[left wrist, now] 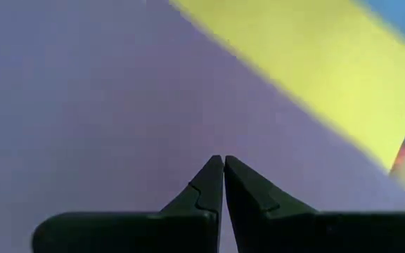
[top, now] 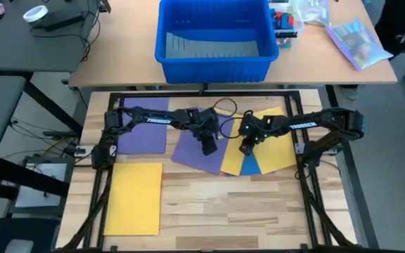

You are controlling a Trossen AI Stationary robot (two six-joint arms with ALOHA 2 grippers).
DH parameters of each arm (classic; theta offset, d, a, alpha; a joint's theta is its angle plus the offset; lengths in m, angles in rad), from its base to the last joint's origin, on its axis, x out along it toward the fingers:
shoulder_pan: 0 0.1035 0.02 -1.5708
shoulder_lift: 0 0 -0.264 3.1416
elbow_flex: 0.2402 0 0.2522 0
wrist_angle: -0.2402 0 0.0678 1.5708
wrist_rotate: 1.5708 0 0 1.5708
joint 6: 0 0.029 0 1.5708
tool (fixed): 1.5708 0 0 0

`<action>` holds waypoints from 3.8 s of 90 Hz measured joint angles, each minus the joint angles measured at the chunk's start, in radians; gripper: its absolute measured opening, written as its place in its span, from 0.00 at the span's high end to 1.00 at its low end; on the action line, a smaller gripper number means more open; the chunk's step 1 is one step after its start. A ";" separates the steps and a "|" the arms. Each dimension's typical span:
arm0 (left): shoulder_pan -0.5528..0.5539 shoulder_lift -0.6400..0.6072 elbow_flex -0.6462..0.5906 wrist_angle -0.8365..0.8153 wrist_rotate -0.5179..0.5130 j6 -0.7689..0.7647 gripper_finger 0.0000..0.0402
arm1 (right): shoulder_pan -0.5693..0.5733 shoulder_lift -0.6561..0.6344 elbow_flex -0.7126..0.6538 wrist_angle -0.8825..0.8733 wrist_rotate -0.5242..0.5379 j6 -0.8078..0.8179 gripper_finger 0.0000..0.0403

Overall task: Organize paper
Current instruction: Stack the purple colored paper on top of the other purple colored papers

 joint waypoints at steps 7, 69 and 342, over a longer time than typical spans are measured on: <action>-0.001 0.001 0.000 0.012 0.020 -0.004 1.00 | 0.000 0.000 0.000 -0.001 0.000 0.000 0.70; -0.016 0.068 0.005 -0.117 -0.209 0.013 1.00 | -0.001 0.000 0.001 -0.002 0.000 -0.003 0.70; 0.244 -0.006 -0.081 -0.754 -0.425 0.410 1.00 | 0.000 0.002 0.023 -0.077 0.002 -0.035 0.70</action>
